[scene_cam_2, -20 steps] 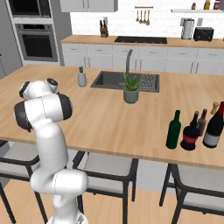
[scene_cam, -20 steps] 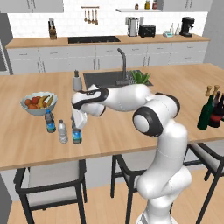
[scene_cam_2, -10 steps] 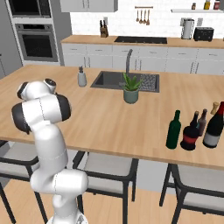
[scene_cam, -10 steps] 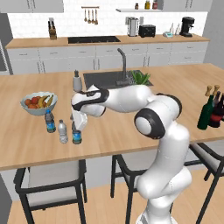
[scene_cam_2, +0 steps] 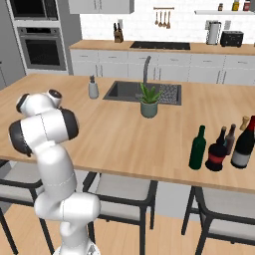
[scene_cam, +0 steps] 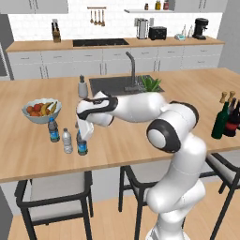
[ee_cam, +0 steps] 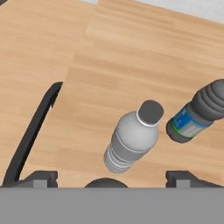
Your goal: Move the plastic bottles in the middle to the plastics group, and the glass bottles in the middle to the glass group.
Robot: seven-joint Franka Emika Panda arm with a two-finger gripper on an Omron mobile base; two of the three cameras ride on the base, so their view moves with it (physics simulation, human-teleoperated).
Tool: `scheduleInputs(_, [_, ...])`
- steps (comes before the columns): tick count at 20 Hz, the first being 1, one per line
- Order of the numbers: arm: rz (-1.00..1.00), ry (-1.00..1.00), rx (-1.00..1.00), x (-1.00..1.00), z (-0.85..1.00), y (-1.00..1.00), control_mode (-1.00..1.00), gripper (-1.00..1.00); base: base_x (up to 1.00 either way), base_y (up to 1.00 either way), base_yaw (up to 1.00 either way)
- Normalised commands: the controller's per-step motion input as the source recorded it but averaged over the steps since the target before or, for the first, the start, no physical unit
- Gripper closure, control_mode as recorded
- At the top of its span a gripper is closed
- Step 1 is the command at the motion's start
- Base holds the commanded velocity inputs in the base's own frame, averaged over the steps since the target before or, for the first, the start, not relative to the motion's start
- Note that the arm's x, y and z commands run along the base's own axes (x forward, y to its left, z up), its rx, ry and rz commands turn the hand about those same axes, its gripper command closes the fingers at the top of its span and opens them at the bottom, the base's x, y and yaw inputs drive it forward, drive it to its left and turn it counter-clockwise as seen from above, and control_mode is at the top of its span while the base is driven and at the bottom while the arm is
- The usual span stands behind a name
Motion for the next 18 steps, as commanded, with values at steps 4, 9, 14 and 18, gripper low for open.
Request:
scheduleInputs(4, [0.0, 0.0, 0.0, 0.02, 0.66, 0.0, -1.0, -1.0, 0.0, 0.0, 0.0])
scheduleInputs(9, [-0.19, 0.02, 0.0, -0.11, 0.63, -0.28, -1.0, -1.0, 0.0, 0.0, 0.0])
scheduleInputs(14, [-0.35, 0.1, 0.0, -0.17, 0.3, -0.65, -1.0, -1.0, 0.0, 0.0, 0.0])
scheduleInputs(18, [-0.32, 0.05, 0.0, -0.16, 0.14, -0.83, -1.0, -1.0, 0.0, 0.0, 0.0])
